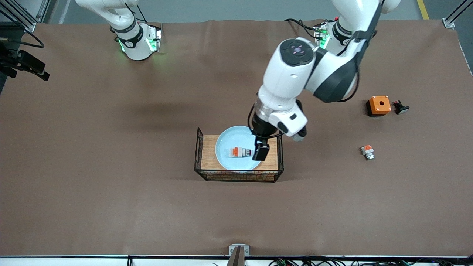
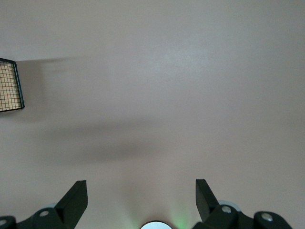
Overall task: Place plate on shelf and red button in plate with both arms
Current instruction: 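Open the left gripper and lift it off the button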
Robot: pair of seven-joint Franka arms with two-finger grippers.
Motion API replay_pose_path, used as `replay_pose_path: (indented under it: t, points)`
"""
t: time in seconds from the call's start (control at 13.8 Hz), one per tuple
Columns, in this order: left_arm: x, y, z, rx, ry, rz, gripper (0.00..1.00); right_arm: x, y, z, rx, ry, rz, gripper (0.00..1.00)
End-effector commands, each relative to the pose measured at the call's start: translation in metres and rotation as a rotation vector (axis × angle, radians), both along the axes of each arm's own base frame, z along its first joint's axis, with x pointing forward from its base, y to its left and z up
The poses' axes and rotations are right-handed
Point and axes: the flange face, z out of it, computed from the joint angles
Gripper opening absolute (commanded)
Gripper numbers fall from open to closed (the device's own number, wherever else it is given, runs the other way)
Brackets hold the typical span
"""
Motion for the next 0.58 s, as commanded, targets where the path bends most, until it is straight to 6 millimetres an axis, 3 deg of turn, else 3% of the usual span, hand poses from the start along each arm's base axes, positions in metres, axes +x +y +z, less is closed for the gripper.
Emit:
replay_pose_path:
  t: [0.0,0.29,0.51]
  points:
    - [-0.023,0.05,0.024,0.006,0.009,-0.092,1.0,-0.009,-0.003,0.001,0.011,-0.006,0.004,1.0]
    - [-0.06,0.128,0.043,0.071,-0.032,-0.351,1.0,-0.008,0.0,0.002,0.036,-0.01,0.005,1.0]
    - [-0.068,0.178,0.04,0.164,-0.012,-0.631,1.0,-0.011,0.004,0.002,0.048,0.007,0.012,1.0]
